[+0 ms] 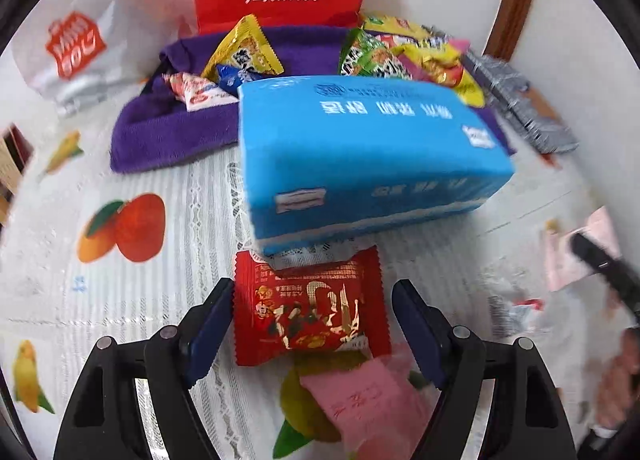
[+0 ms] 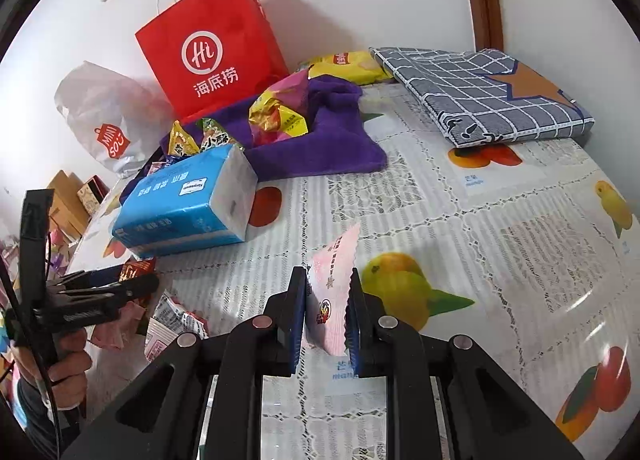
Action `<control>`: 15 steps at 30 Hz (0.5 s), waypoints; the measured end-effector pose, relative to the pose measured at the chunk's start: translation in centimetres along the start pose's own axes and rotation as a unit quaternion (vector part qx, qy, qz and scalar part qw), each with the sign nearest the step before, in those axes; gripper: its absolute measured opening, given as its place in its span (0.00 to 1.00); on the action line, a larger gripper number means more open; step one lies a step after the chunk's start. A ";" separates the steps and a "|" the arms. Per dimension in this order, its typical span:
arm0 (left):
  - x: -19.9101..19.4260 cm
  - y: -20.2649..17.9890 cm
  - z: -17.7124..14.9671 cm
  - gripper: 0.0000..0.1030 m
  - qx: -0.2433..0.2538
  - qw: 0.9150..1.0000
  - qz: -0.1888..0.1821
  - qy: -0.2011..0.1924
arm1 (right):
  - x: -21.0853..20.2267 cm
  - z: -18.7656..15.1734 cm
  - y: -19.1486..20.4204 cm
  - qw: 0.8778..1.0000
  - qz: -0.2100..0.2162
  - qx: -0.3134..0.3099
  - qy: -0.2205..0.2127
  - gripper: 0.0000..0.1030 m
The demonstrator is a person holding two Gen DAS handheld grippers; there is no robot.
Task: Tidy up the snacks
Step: 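Grasp the red snack pack with the left tool while the right tool lifts the pink pack, then carry both held packs over the towel and open the right tool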
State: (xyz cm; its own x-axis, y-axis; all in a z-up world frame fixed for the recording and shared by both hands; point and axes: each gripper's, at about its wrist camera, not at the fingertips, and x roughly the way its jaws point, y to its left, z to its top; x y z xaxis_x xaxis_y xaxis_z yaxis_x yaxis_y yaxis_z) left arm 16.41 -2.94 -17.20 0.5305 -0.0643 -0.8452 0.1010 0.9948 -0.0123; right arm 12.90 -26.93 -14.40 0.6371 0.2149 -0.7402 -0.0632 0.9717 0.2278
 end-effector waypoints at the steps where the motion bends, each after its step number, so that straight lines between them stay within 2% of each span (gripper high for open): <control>1: 0.1 -0.5 -0.1 0.74 0.013 1.000 0.018 -0.001 | -0.1 -0.1 0.0 1.000 -0.001 0.000 -0.001 0.18; 3: -0.5 0.0 -0.5 0.66 0.015 1.000 0.019 -0.007 | -0.3 -0.2 -0.1 1.000 -0.003 -0.002 -0.003 0.18; 5: -0.8 0.9 -0.3 0.46 0.012 1.000 0.009 -0.005 | -0.3 -0.3 0.0 1.000 -0.005 -0.006 -0.004 0.18; 9: -1.2 2.3 -0.3 0.44 -0.013 1.000 -0.023 -0.001 | -0.3 -0.5 0.4 1.000 -0.007 -0.013 -0.005 0.18; 15: -2.3 4.1 -1.3 0.44 -0.029 0.999 -0.032 -0.003 | -0.1 -0.5 1.2 1.000 -0.004 -0.021 -0.001 0.18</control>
State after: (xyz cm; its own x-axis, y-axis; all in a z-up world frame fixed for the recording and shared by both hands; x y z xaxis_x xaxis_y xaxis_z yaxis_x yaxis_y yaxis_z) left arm 14.49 1.42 -15.98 0.5294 -0.1273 -0.8387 0.0851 0.9917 -0.0968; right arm 12.39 -25.76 -14.41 0.6390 0.2080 -0.7406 -0.0915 0.9765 0.1953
